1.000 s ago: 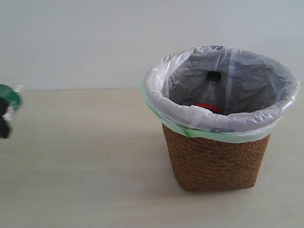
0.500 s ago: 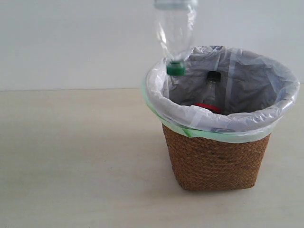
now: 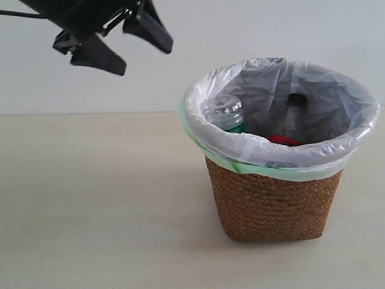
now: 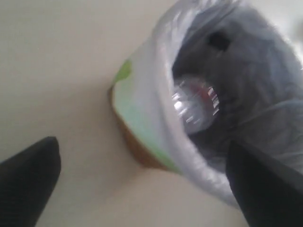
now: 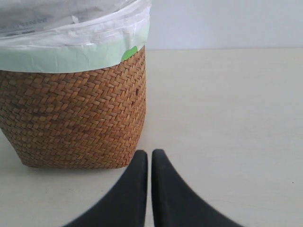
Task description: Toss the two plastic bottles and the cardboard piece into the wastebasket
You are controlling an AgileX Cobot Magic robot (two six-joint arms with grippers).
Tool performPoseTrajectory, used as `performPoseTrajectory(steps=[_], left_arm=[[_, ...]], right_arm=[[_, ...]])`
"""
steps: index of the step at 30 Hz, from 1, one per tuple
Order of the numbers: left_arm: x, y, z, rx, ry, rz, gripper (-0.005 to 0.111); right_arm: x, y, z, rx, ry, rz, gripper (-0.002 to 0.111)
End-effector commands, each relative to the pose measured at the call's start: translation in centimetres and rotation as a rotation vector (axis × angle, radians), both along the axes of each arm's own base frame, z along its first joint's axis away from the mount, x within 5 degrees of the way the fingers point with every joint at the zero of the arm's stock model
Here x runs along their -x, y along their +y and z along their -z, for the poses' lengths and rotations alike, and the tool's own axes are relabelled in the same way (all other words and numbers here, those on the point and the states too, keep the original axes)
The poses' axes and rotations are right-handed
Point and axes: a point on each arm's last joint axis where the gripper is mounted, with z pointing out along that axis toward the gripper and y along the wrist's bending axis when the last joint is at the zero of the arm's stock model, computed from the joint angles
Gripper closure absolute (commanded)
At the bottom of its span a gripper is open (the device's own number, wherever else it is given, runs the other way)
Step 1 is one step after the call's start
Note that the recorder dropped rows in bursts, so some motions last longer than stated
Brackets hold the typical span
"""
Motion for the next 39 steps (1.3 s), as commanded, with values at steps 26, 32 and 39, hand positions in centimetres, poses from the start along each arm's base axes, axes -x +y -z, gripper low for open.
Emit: performPoseTrajectory(steps=[26,32,39], left_arm=[[12.6,9.4,-3.1,-0.368,-0.280,-0.287,0.103],[19.2,10.8,-0.4,-0.164,-0.476,-0.387,0.103],[25.0,11.7,6.4,0.059,-0.484,-0.478,0.103]], right_arm=[[0.0,-0.1,-0.1,0.008,-0.013,0.006,0.108],[0.0,-0.1,-0.1,0.008,-0.013,0.006,0.108],[0.0,-0.1,-0.1,0.008,-0.013,0.006,0.108]])
